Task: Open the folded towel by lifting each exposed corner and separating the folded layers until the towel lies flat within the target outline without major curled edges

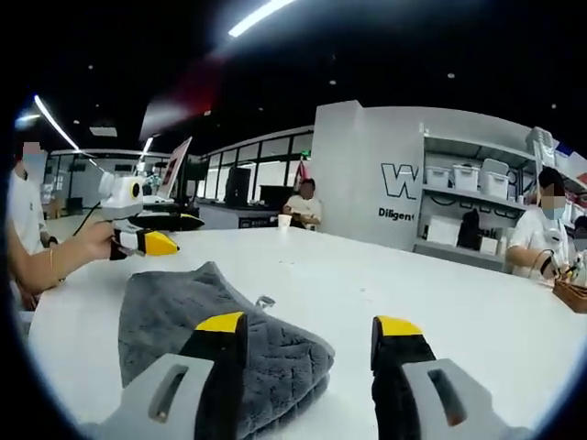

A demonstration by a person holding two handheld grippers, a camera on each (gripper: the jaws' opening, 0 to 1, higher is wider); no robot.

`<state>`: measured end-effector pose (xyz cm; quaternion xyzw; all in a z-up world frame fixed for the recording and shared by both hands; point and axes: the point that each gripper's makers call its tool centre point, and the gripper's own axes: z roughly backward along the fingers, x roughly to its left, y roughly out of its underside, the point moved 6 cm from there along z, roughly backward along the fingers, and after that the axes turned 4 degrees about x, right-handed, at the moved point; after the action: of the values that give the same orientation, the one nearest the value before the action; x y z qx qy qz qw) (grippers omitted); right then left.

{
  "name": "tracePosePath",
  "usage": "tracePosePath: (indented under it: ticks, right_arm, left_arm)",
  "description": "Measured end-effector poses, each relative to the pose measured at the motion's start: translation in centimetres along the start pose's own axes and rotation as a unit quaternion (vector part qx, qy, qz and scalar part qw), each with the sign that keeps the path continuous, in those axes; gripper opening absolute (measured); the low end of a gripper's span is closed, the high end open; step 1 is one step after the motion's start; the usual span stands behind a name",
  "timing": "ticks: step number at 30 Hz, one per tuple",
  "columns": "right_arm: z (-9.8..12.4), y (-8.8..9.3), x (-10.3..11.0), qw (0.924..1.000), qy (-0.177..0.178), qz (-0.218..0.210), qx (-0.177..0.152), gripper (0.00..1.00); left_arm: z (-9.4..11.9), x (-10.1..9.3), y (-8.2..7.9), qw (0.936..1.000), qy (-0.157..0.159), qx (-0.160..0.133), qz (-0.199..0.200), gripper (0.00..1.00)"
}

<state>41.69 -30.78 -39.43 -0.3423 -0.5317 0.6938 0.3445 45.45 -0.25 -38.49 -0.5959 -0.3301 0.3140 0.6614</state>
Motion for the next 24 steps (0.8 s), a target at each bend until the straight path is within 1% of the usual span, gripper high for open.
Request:
tracePosePath:
  ticks: [2, 5, 9, 11, 14, 17, 18, 24]
  right_arm:
    - [-0.2, 0.4, -0.1, 0.9999, -0.002, -0.007, 0.008, 0.51]
    - [-0.4, 0.6, -0.1, 0.9999, -0.001, -0.005, 0.011, 0.51]
    - [-0.3, 0.7, 0.1, 0.9999, -0.004, -0.008, 0.014, 0.50]
    - [-0.3, 0.7, 0.1, 0.9999, -0.004, -0.008, 0.014, 0.50]
    - [-0.3, 0.8, 0.1, 0.9998, -0.004, -0.008, 0.016, 0.50]
    - [-0.4, 0.9, 0.2, 0.9998, 0.001, 0.010, 0.019, 0.49]
    - [-0.4, 0.9, 0.3, 0.9997, 0.003, 0.017, 0.020, 0.49]
    - [-0.5, 1.1, 0.2, 0.9996, 0.001, 0.014, 0.023, 0.47]
  left_arm:
    - [-0.2, 0.2, 0.4, 1.0000, -0.002, 0.002, 0.003, 0.85]
    - [-0.3, 0.3, 0.9, 0.9999, -0.002, 0.008, 0.007, 0.84]
    - [-0.4, 0.2, 1.4, 0.9997, 0.007, 0.011, 0.023, 0.79]
    - [-0.4, 0.2, 1.7, 0.9995, 0.008, 0.015, 0.028, 0.79]
    - [-0.5, 0.2, 2.0, 0.9994, 0.007, 0.023, 0.025, 0.79]
    - [-0.6, 0.2, 2.4, 0.9990, 0.012, 0.031, 0.030, 0.77]
    - [-0.6, 0.1, 2.5, 0.9986, 0.018, 0.032, 0.037, 0.76]
    - [-0.7, -0.1, 2.8, 0.9983, 0.024, 0.036, 0.039, 0.73]
